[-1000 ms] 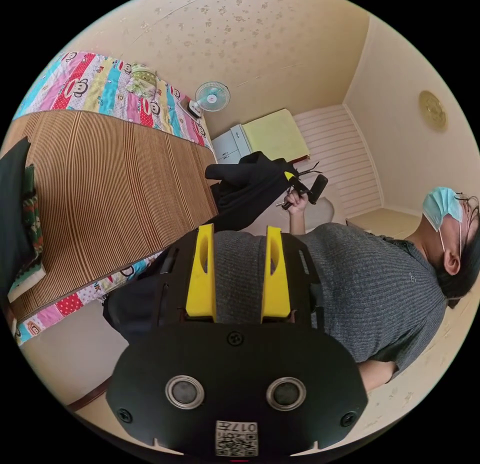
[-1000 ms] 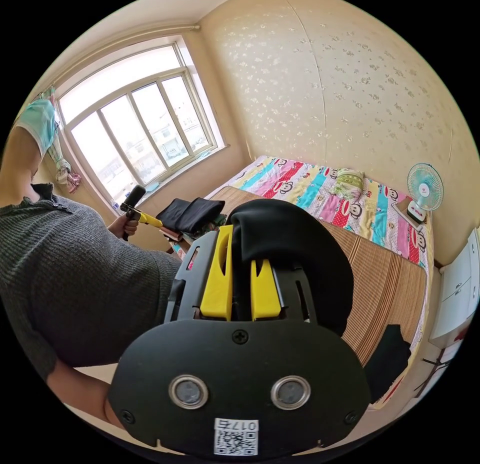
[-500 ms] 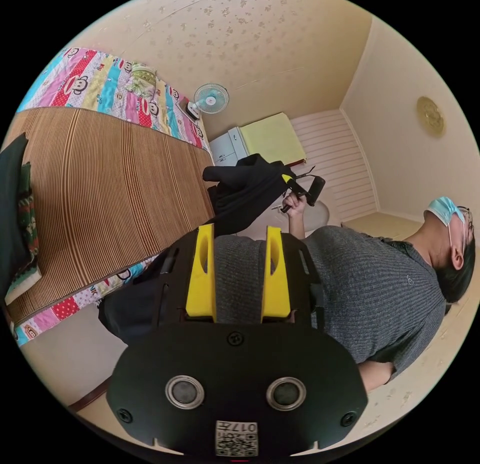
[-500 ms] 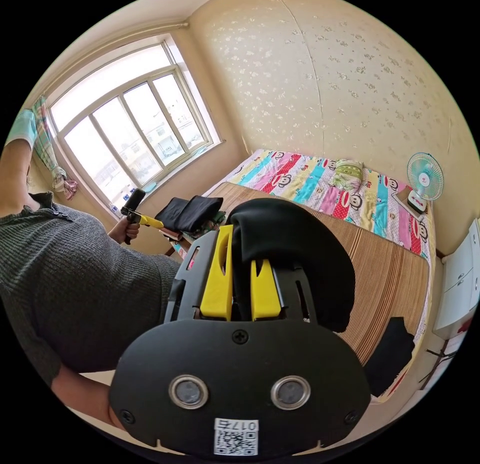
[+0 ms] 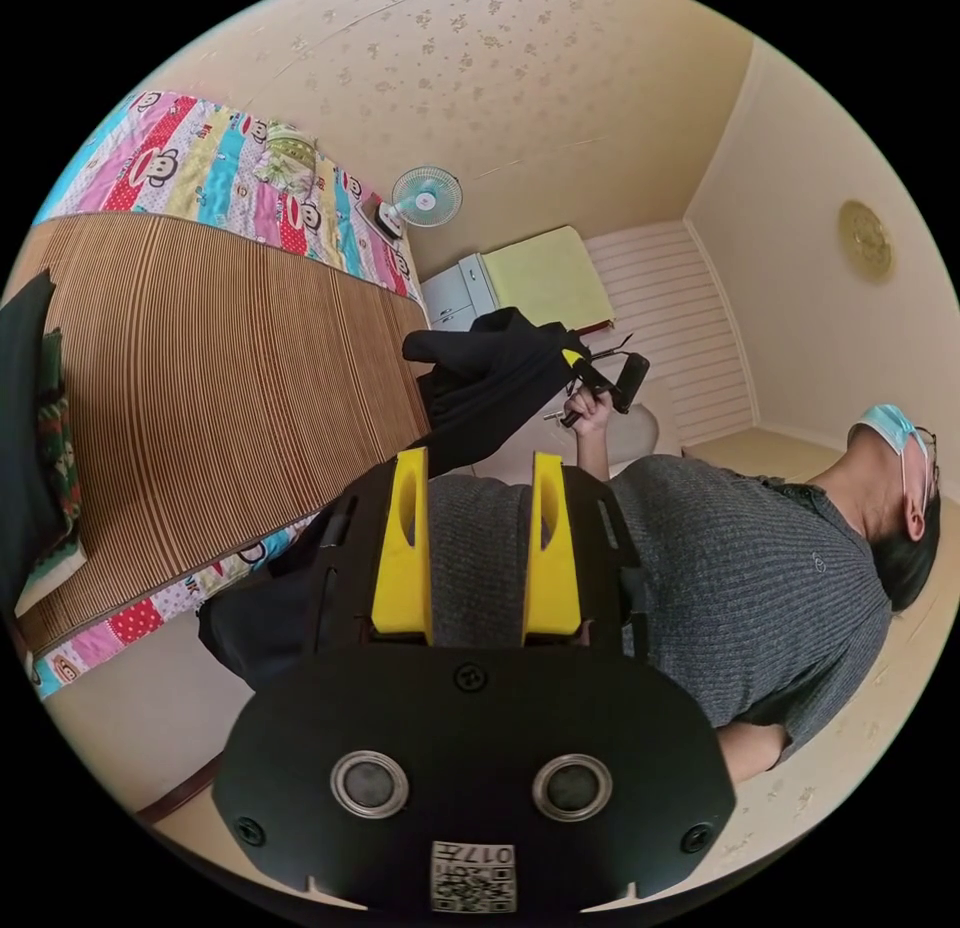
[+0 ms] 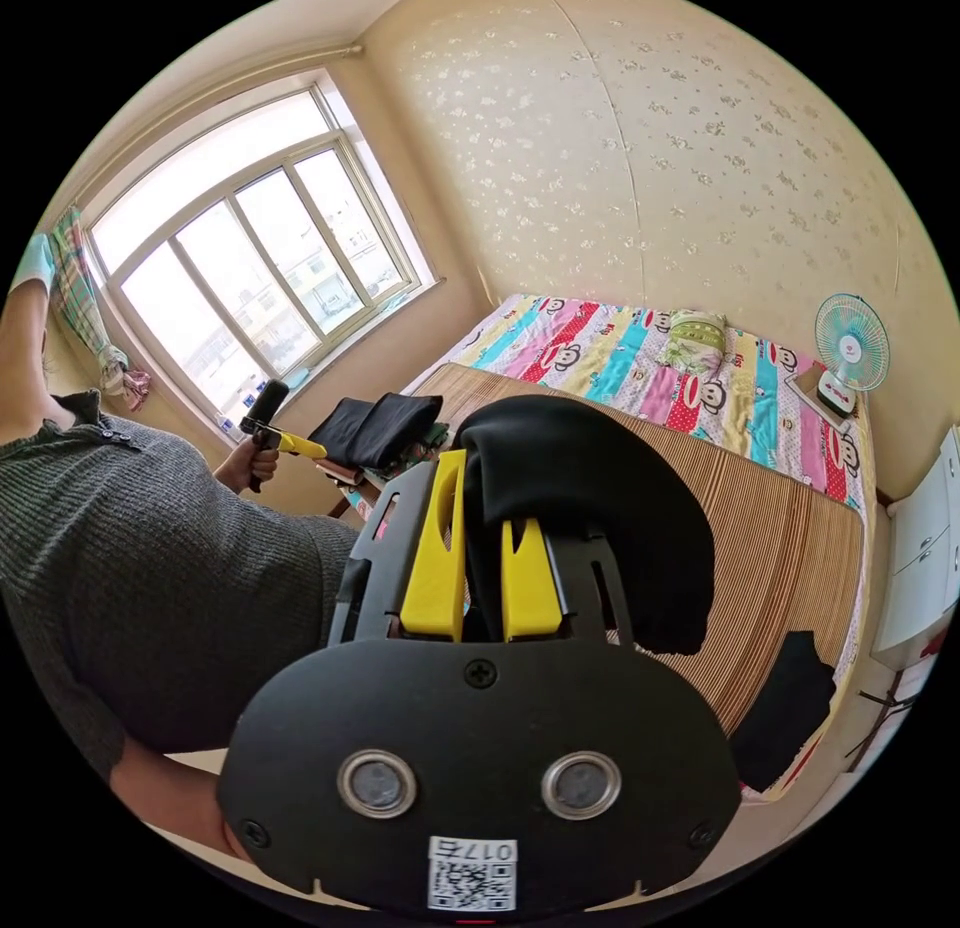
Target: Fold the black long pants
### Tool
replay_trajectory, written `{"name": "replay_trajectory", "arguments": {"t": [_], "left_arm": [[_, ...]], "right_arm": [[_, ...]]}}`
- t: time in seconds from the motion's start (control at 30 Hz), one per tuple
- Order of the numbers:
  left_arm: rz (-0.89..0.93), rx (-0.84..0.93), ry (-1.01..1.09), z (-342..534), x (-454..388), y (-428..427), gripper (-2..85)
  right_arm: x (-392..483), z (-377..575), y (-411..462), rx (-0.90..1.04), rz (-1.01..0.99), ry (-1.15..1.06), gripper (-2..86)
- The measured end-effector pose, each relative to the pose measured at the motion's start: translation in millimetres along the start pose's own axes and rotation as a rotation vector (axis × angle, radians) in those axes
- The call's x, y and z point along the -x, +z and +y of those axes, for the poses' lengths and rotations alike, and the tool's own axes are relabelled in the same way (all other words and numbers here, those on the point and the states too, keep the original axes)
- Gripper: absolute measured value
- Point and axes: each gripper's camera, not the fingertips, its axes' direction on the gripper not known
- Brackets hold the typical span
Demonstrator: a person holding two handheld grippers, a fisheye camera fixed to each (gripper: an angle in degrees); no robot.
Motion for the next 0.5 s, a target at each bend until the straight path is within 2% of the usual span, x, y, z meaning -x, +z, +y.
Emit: {"name": "replay_trajectory", "arguments": {"t": [0.5], "left_arm": [[0.022,-0.002,-0.029,9.1,-2.1,6.3,14.5]], "right_arm": [[-9.3,0.9,-16.1,0.004,0.001,0.020,2.6]]}}
